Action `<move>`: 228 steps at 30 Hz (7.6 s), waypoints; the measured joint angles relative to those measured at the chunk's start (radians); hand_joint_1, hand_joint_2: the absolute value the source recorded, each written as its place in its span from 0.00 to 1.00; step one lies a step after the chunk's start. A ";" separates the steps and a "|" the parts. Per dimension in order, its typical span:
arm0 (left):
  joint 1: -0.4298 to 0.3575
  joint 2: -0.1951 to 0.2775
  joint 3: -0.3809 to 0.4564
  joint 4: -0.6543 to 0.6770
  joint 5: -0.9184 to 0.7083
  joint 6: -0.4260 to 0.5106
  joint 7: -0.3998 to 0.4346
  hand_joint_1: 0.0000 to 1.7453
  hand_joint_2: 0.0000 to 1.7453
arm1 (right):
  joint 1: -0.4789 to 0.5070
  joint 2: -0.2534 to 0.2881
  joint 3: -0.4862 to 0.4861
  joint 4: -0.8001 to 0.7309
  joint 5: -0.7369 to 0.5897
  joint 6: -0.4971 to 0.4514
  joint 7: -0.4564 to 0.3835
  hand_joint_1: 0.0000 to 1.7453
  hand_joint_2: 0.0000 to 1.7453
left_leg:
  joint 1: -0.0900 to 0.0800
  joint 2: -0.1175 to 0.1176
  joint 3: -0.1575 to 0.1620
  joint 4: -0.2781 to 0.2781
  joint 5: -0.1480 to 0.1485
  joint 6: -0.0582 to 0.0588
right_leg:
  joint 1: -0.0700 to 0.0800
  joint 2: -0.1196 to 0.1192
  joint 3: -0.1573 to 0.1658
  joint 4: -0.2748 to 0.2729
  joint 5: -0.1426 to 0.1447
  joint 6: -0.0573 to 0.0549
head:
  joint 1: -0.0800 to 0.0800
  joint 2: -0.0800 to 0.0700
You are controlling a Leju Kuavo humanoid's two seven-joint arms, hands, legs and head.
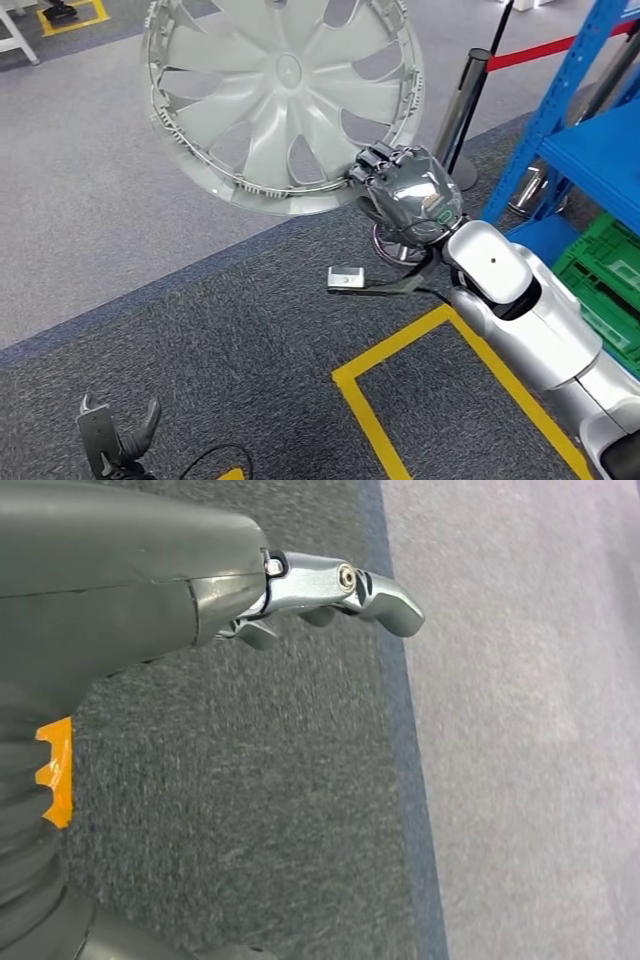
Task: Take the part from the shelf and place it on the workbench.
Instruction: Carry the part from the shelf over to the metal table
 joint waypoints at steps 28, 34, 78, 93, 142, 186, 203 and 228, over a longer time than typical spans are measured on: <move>0.001 0.000 0.013 0.001 -0.002 0.003 0.000 0.00 1.00 | 0.023 -0.019 -0.008 -0.014 0.001 -0.006 -0.002 1.00 1.00 | 0.014 -0.080 -0.085 0.157 -0.044 -0.005 | -0.003 0.032 -0.003 -0.001 0.007 -0.012 | -0.005 0.000; -0.005 0.002 0.013 0.003 -0.011 0.004 0.000 0.00 1.00 | 0.020 -0.019 -0.008 -0.015 0.003 -0.006 -0.004 1.00 1.00 | -0.013 -0.027 0.008 -0.028 0.000 0.024 | 0.010 -0.035 0.014 -0.009 -0.012 0.007 | -0.004 0.000; -0.005 0.001 0.024 0.013 -0.020 0.003 0.000 0.00 1.00 | 0.029 -0.030 -0.009 -0.025 0.002 -0.009 -0.014 1.00 1.00 | 0.017 -0.212 0.018 -0.019 -0.018 0.022 | -0.015 0.180 -0.066 0.010 0.057 0.019 | 0.004 0.000; -0.006 0.004 0.024 0.017 -0.022 -0.004 0.000 0.00 1.00 | 0.028 -0.030 -0.010 -0.032 0.002 -0.010 -0.013 1.00 1.00 | 0.005 -0.008 0.014 -0.027 0.002 0.000 | -0.003 -0.013 0.008 -0.015 0.014 0.014 | -0.006 0.000; -0.024 0.104 0.479 0.375 -0.335 0.125 0.068 0.00 1.00 | 0.085 -0.111 -0.052 -0.081 -0.006 -0.025 -0.004 1.00 1.00 | 0.015 -0.228 0.003 -0.028 0.005 0.009 | -0.012 0.156 -0.015 -0.010 0.025 0.010 | 0.001 0.000; -0.047 0.098 0.519 0.391 -0.367 0.043 0.001 0.00 1.00 | 0.127 -0.129 -0.082 -0.082 -0.001 -0.044 0.006 1.00 1.00 | 0.013 -0.086 0.018 -0.020 -0.015 0.002 | -0.006 0.087 0.001 -0.017 0.014 0.016 | -0.006 0.000; -0.045 0.099 0.498 0.391 -0.375 0.019 0.000 0.00 1.00 | 0.136 -0.149 -0.085 -0.091 0.003 -0.045 0.004 1.00 1.00 | 0.005 -0.100 0.105 -0.042 -0.095 0.020 | 0.002 0.094 -0.053 -0.016 0.059 0.008 | 0.007 0.000; -0.022 0.101 0.465 0.389 -0.363 0.025 0.000 0.00 1.00 | 0.203 -0.167 -0.100 -0.107 0.002 -0.049 0.003 1.00 1.00 | -0.006 -0.106 0.169 -0.071 -0.112 0.057 | 0.009 0.100 -0.150 0.117 -0.069 0.009 | 0.009 0.000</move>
